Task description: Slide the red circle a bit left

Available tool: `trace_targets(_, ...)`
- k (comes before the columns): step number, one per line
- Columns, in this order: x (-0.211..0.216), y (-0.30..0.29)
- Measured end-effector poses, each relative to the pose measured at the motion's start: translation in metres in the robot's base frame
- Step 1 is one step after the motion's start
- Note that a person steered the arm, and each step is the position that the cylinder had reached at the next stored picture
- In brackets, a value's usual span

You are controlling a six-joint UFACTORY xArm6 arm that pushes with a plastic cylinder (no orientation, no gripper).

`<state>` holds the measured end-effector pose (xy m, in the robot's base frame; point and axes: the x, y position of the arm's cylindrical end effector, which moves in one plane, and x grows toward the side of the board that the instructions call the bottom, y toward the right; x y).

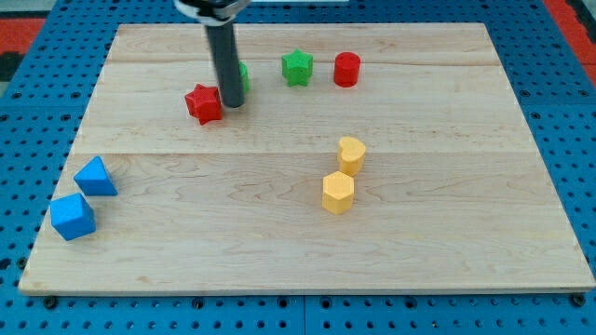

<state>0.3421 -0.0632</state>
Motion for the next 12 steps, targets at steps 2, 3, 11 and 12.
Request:
trace_targets(2, 0.063, -0.124)
trace_targets(3, 0.089, -0.156)
trace_targets(11, 0.062, 0.023)
trace_targets(12, 0.025, 0.129)
